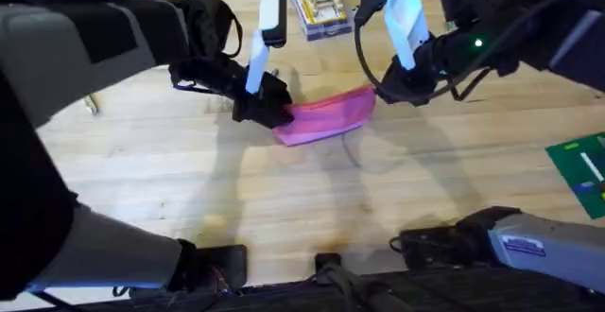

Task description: Unzip the bag, pick up the pens from the table one at a time and place them inside, then zip the bag closed.

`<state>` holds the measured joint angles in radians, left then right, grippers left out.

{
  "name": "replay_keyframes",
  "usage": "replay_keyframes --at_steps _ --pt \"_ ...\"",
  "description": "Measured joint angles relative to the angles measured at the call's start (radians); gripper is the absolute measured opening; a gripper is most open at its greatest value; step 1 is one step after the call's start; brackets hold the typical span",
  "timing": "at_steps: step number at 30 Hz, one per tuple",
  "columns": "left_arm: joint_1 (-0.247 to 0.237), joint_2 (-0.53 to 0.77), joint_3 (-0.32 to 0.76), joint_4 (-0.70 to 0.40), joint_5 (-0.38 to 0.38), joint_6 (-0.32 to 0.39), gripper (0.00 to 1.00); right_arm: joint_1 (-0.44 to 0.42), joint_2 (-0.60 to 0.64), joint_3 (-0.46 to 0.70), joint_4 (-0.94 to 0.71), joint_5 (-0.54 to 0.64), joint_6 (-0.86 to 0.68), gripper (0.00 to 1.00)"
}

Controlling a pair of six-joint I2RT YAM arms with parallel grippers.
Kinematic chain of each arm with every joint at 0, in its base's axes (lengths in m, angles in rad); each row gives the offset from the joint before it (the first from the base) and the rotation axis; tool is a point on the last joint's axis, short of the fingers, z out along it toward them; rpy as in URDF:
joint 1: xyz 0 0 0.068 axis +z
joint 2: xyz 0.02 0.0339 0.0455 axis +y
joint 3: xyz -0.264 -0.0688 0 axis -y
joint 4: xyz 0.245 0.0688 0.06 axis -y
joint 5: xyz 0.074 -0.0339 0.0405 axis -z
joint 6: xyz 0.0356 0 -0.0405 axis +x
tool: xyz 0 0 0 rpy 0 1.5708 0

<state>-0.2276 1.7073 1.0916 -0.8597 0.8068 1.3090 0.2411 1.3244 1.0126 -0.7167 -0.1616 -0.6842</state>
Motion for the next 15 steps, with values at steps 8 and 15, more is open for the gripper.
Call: replay_keyframes --at_steps 8,15 --pt "0.0 0.0 0.0 0.0 -0.001 0.0 0.042 0.073 -0.024 0.0 -0.002 0.017 0.0 0.03" --pt "0.0 0.0 0.0 0.0 -0.001 0.0 0.042 0.162 -0.024 0.0 0.042 0.011 0.001 0.031"
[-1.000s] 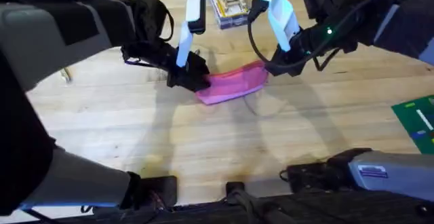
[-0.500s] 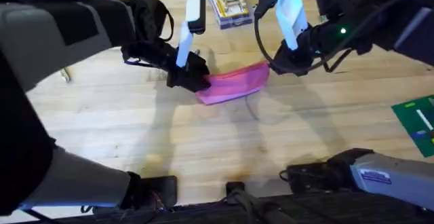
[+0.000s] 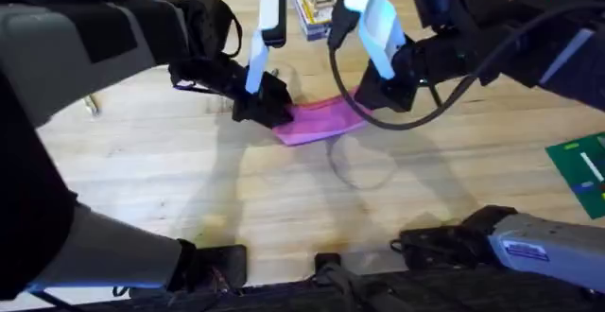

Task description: Unzip the bag, pick up the pens from the table one at a time and place them inside, then zip the bag closed.

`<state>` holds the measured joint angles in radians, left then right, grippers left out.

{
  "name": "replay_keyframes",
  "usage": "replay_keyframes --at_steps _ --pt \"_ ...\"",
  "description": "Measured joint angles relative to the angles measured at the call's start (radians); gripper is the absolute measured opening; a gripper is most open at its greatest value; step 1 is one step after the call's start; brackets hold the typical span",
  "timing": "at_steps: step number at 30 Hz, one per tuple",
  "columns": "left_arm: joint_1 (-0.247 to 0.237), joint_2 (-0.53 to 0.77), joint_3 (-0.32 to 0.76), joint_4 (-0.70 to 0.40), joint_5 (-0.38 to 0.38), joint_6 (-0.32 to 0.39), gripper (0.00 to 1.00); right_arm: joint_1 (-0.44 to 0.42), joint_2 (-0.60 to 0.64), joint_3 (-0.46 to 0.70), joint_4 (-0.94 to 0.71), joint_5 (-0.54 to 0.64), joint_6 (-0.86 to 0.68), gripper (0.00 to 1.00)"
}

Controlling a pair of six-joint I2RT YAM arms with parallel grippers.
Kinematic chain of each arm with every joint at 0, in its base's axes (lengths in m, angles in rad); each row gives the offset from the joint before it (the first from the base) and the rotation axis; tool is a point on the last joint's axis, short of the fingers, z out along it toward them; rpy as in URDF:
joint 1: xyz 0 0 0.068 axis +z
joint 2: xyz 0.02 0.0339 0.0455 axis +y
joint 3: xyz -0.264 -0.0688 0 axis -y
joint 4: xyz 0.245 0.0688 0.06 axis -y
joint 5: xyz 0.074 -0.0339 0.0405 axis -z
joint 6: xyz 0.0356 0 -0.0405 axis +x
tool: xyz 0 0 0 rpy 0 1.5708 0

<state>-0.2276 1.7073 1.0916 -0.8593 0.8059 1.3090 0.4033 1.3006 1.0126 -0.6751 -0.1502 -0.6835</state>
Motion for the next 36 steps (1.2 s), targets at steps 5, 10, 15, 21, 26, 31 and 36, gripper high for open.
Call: replay_keyframes --at_steps 5,10,15,21,26,31,36 --pt "0.008 0.0 0.0 0.0 -0.005 0.0 0.042 0.053 0.038 0.0 0.104 -0.068 0.042 0.031" --pt "0.008 0.0 0.0 0.001 -0.006 0.0 0.042 0.111 0.081 0.0 0.174 -0.124 0.081 0.031" --pt "0.008 0.0 0.0 0.0 -0.005 0.0 0.042 0.178 0.087 0.0 0.198 -0.133 0.117 0.031" --pt "0.008 0.0 0.0 0.0 -0.005 0.0 0.042 0.251 0.099 0.0 0.236 -0.133 0.161 0.031" --pt "0.008 0.0 0.0 0.0 -0.005 0.0 0.042 0.278 0.111 0.0 0.258 -0.134 0.177 0.031" --pt "0.008 0.0 0.0 0.002 -0.005 0.0 0.042 0.272 0.111 0.0 0.258 -0.136 0.187 0.061" --pt "0.008 0.0 0.0 0.011 -0.006 0.0 0.042 0.271 0.103 0.0 0.272 -0.18 0.19 0.762"
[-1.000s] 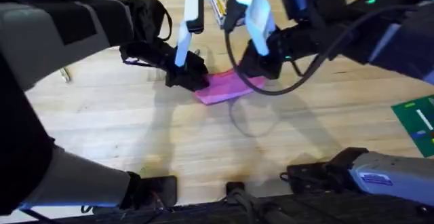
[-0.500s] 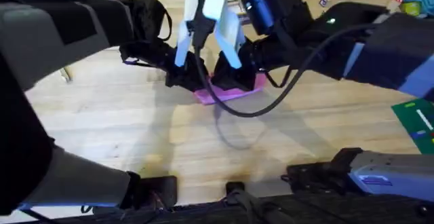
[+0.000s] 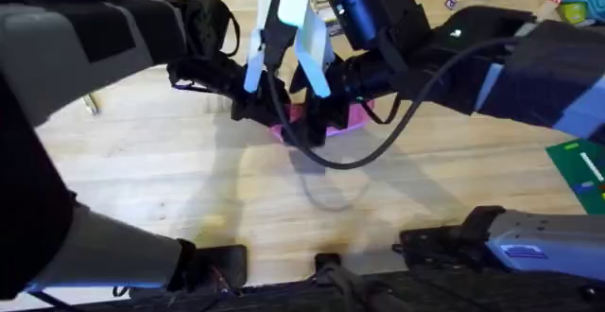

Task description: Unzip the bag, pick up the pens from the table one at a time and place them inside, then zip the bag closed.

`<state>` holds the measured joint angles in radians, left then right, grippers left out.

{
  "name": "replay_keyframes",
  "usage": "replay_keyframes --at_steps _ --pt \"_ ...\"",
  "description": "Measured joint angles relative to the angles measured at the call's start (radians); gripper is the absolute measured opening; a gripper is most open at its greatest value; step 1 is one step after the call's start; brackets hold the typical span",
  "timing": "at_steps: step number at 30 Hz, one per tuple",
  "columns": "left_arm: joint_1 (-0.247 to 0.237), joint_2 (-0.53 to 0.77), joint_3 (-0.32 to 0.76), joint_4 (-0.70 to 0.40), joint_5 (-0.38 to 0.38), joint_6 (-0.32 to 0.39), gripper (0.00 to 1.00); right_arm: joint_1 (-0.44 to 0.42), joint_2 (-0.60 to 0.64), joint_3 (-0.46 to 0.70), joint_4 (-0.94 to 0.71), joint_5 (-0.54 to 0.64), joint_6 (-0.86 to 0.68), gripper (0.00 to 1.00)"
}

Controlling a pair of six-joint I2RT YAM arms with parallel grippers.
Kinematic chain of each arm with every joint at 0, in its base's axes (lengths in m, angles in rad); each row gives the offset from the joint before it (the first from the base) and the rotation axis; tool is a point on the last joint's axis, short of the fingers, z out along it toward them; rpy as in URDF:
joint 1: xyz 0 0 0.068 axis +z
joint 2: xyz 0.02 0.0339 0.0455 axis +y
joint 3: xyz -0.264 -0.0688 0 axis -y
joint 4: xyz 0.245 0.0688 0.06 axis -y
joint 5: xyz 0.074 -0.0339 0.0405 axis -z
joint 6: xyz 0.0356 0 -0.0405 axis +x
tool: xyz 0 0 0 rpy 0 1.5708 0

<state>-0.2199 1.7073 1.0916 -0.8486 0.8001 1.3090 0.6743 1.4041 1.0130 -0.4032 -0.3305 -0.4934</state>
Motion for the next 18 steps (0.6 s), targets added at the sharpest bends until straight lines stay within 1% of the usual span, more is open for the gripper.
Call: replay_keyframes --at_steps 1,2,3,7,13,18 --pt "0.0 0.0 0.0 0.0 0.0 0.0 0.042 0.0 -0.003 0.0 -0.008 0.001 0.0 0.909" --pt "0.0 0.0 0.0 0.0 0.0 0.0 0.042 0.0 -0.005 0.0 -0.017 0.002 0.0 0.975" --pt "0.0 0.0 0.0 0.0 0.0 0.0 0.042 0.0 -0.007 0.0 -0.026 0.004 0.0 0.991" --pt "0.0 0.0 0.0 0.0 0.0 0.0 0.042 0.0 -0.026 0.0 -0.068 0.019 0.0 0.997" --pt "0.0 0.0 0.0 0.0 0.0 0.0 0.042 -0.002 -0.096 0.0 -0.134 0.032 -0.014 0.997" --pt "0.0 0.0 0.0 0.0 0.0 0.0 0.042 -0.004 -0.181 0.0 -0.217 0.094 -0.023 0.997"
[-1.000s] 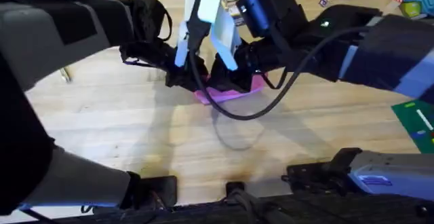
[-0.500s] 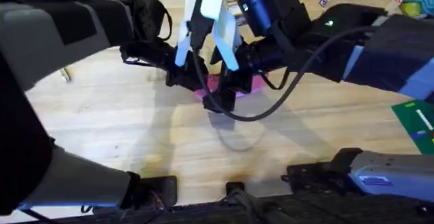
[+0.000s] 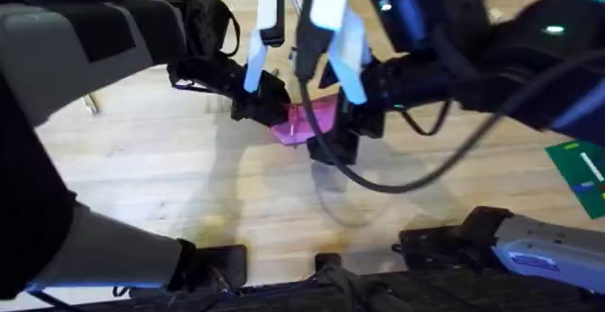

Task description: Unzip the bag, pick up the pens from the table one at a time and place them inside, then zip the bag closed.

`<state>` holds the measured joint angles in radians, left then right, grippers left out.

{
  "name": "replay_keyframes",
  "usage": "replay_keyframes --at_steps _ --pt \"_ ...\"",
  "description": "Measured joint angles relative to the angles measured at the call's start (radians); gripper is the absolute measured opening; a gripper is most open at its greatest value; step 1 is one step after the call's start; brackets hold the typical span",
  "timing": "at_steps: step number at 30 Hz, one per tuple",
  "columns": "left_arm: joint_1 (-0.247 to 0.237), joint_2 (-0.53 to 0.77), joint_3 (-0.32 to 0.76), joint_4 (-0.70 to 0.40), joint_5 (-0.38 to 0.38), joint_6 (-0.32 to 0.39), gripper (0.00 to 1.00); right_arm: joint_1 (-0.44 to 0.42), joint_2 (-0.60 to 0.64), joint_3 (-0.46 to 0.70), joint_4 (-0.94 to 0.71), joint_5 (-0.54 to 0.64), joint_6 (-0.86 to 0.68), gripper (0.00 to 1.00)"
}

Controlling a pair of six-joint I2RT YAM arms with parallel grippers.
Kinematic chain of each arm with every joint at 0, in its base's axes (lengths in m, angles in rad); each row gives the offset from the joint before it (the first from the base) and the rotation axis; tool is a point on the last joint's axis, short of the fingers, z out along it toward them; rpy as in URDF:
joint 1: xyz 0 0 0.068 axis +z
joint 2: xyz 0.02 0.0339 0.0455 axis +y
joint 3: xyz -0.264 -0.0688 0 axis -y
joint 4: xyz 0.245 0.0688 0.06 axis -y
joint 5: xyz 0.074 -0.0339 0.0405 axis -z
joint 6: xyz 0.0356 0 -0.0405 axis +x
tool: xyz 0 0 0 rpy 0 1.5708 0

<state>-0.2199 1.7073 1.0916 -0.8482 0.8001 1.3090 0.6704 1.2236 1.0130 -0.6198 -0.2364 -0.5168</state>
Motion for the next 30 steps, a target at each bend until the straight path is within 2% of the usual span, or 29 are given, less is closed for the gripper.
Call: replay_keyframes --at_steps 2,3,5,7,8,13,19,24,30 --pt "0.0 0.0 0.0 0.0 0.0 0.0 0.043 -0.001 -0.04 0.0 -0.025 0.019 -0.002 0.997" --pt "0.0 0.0 0.0 0.001 0.0 0.001 0.101 -0.001 -0.064 0.0 -0.04 0.027 -0.004 0.997" --pt "0.0 0.0 0.0 0.004 0.004 0.003 0.35 -0.001 -0.108 0.0 -0.07 0.037 -0.005 0.997" --pt "0.0 0.0 0.0 0.004 0.013 0.0 0.675 -0.001 -0.151 0.0 -0.103 0.042 -0.007 0.997" --pt "0.0 0.0 0.0 0.004 0.018 -0.001 0.98 -0.001 -0.204 0.0 -0.141 0.049 -0.007 0.996" --pt "0.0 0.0 0.0 0.008 0.019 0.0 0.992 -0.001 -0.268 0.005 -0.182 0.053 -0.007 0.996" --pt "0.0 0.0 0.0 0.019 0.016 0.0 0.992 -0.003 -0.268 0.047 -0.205 0.057 -0.007 0.995" --pt "0.003 -0.023 0.0 0.002 0.014 0.0 0.992 -0.033 -0.207 0.084 -0.217 0.057 -0.007 0.995" --pt "0.05 -0.182 0.002 -0.088 0.015 0.001 0.992 -0.085 -0.097 0.16 -0.265 0.057 -0.007 0.995"
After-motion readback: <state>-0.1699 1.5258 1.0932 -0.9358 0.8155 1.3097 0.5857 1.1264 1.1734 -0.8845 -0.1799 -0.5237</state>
